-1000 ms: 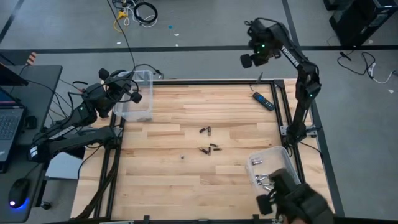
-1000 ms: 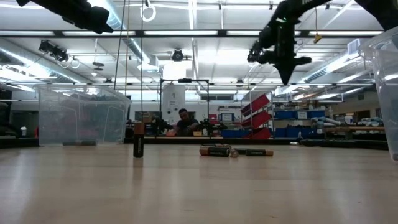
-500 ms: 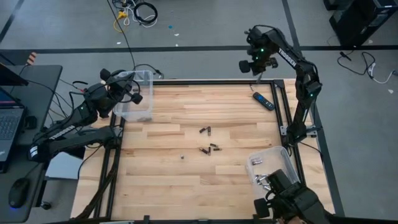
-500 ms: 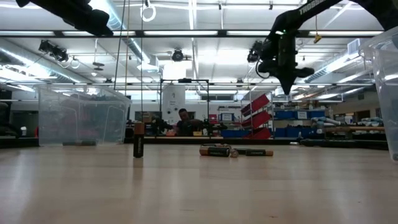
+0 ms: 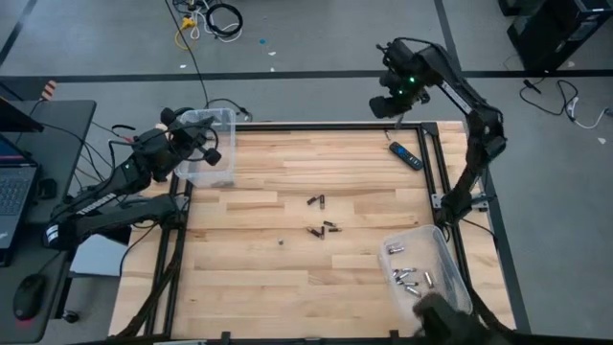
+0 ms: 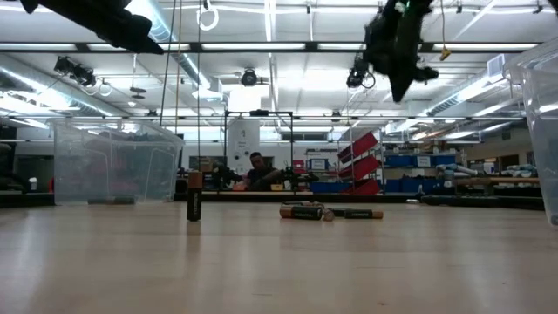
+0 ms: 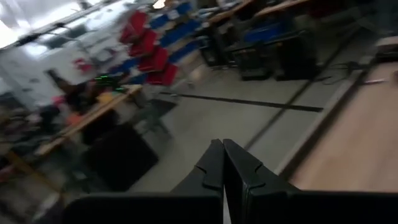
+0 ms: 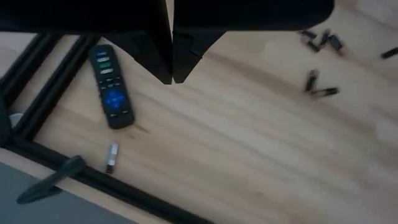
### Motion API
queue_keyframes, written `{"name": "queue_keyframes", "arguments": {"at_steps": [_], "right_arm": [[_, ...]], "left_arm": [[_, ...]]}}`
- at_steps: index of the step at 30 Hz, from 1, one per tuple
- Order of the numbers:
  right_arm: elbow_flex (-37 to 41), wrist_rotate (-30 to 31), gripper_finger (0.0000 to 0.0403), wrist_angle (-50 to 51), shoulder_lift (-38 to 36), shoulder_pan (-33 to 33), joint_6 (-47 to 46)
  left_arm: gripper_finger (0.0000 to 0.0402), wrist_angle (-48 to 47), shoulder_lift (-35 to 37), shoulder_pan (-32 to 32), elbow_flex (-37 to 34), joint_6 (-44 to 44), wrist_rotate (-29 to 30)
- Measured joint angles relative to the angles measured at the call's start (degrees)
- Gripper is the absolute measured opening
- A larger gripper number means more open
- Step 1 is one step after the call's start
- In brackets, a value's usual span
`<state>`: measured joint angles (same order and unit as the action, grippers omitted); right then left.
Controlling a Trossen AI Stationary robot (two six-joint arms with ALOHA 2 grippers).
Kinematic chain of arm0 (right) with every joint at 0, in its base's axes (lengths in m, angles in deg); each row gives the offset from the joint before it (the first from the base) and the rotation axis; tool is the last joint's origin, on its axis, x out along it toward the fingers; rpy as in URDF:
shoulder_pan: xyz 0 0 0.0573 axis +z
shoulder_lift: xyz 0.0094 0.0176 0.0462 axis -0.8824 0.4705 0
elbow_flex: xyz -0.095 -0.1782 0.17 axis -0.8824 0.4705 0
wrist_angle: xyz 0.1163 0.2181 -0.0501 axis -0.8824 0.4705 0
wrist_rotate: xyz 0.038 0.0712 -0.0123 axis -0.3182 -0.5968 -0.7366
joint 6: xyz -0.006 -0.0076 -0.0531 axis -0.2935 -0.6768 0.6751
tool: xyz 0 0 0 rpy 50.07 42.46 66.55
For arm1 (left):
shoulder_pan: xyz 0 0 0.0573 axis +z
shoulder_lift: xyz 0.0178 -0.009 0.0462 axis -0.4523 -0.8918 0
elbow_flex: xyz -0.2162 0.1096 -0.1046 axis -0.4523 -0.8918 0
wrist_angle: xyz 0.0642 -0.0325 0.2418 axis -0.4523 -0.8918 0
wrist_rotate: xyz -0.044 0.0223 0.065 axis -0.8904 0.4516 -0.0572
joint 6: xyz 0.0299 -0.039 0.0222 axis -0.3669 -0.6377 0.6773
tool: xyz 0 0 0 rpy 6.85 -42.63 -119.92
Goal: Sort batteries
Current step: Put the black and silver battery into the bottom transparent bin
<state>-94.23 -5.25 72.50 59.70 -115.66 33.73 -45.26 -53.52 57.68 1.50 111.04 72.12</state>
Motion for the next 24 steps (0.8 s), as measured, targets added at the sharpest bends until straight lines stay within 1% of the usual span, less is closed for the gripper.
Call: {"name": "queue_keyframes", "arguments": {"at_steps": [1,5,9,11,13,16,17,20,24], "right_arm": [[0.6,0.5,0.0000,0.0,-1.9,1.6,-0.9],[5.5,6.0,0.0000,0.1,-9.5,9.2,-8.1],[14.8,6.1,0.0000,0.1,-17.1,17.4,-15.0],[20.5,5.5,0.0000,0.2,-21.1,21.4,-14.4],[26.1,4.1,0.0000,0.2,-25.2,25.7,-13.3],[32.4,3.7,0.0000,-0.6,-31.3,30.5,-19.2],[34.1,2.7,0.0000,-1.0,-33.2,31.8,-20.8],[37.3,-0.6,0.0000,-4.5,-38.3,36.8,-26.9],[38.0,-1.8,0.0000,-11.1,-43.8,44.6,-34.9]], "left_arm": [[0.0000,-0.3,-0.2,0.0,0.0,-0.8,-1.3],[0.0000,-0.3,-1.1,0.0,0.0,-2.1,-6.6],[0.0000,1.7,-3.3,0.0,0.0,-1.1,-14.1],[0.0000,4.0,-4.7,0.0,0.0,-1.1,-16.7],[0.0000,5.8,-6.0,0.0,0.0,-1.1,-17.5],[0.0000,8.5,-8.0,0.0,0.0,-1.0,-17.5],[0.0000,9.4,-8.5,0.0,0.0,-1.1,-17.5],[0.0000,12.0,-9.8,0.0,0.0,-1.1,-17.5],[0.0000,15.4,-11.1,0.0,0.0,-1.2,-17.5]]}}
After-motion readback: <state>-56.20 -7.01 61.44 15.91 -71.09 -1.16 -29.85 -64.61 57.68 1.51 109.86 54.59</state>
